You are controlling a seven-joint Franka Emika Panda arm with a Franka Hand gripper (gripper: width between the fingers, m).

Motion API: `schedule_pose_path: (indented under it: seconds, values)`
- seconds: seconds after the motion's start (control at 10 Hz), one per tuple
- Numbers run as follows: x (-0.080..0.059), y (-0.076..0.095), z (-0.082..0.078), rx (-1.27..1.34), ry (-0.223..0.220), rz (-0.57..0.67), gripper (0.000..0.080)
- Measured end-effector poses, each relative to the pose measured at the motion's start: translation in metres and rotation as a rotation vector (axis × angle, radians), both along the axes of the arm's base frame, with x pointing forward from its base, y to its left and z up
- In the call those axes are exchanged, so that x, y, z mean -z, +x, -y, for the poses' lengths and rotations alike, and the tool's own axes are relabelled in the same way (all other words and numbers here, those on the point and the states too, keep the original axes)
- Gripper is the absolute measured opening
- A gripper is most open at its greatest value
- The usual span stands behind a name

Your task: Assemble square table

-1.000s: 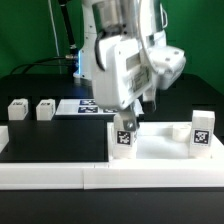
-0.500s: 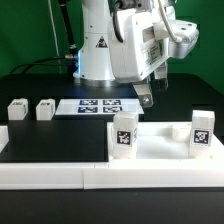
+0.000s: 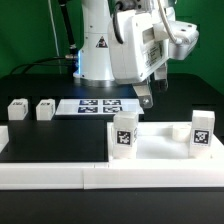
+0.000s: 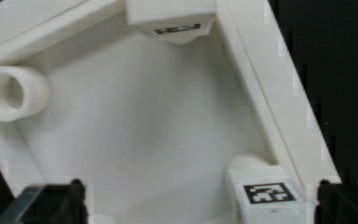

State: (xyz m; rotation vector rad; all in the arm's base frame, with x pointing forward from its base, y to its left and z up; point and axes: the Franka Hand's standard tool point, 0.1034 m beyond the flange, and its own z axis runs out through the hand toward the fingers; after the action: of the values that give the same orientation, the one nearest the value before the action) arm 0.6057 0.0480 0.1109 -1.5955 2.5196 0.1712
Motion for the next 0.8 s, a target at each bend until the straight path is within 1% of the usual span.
schedule_pose_path:
  seconds: [0.2, 0.3, 0.5, 0.6, 0.7, 0.8]
  values:
    - [-0.001, 0.000, 0.001, -0.051, -0.006, 0.015, 0.0648]
    - [-0.005, -0.003, 0.009, -0.277, -0.045, 0.097, 0.0648]
    - [-0.010, -0.015, 0.012, -0.451, -0.082, 0.152, 0.0648]
    - [-0.010, -0.022, 0.021, -0.652, -0.132, 0.205, 0.0648]
    - [-0.007, -0.029, 0.024, -0.720, -0.145, 0.210, 0.0648]
    - [-0.008, -0.027, 0.023, -0.786, -0.153, 0.221, 0.0648]
